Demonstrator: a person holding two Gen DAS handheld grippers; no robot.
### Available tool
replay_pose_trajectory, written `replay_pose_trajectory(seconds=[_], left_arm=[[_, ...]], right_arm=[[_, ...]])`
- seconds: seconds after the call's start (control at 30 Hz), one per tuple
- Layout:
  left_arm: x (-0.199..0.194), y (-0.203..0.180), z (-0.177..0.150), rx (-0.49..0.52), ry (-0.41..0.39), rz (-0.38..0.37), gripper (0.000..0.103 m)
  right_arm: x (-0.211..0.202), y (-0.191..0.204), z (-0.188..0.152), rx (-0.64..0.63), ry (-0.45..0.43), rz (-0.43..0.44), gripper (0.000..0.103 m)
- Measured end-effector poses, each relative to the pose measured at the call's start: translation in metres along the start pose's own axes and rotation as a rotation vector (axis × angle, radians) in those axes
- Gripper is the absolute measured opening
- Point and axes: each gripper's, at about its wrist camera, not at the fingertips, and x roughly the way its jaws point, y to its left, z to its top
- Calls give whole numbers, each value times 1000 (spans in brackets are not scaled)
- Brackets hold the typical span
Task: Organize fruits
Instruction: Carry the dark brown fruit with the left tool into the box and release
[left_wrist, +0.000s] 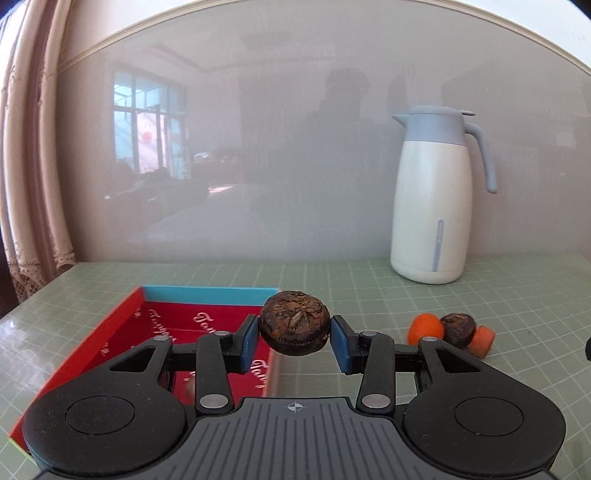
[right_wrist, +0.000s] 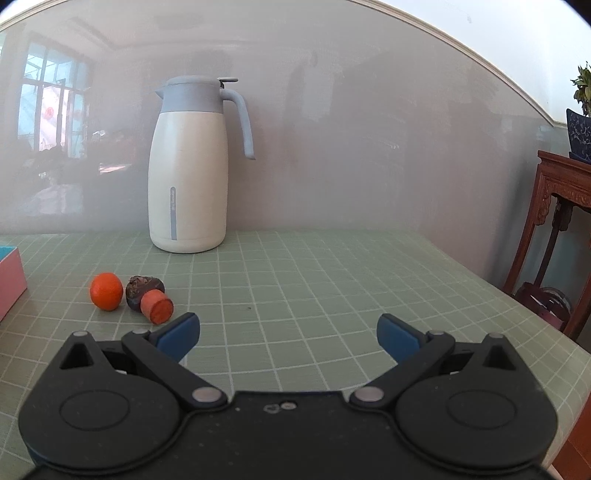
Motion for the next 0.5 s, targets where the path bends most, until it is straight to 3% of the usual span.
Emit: replay_pose_trajectory(seconds=[0.5], left_arm=[[10, 72, -19, -74, 96, 179, 42]], right_arm=[[-6, 23, 3, -27, -15, 25, 103]])
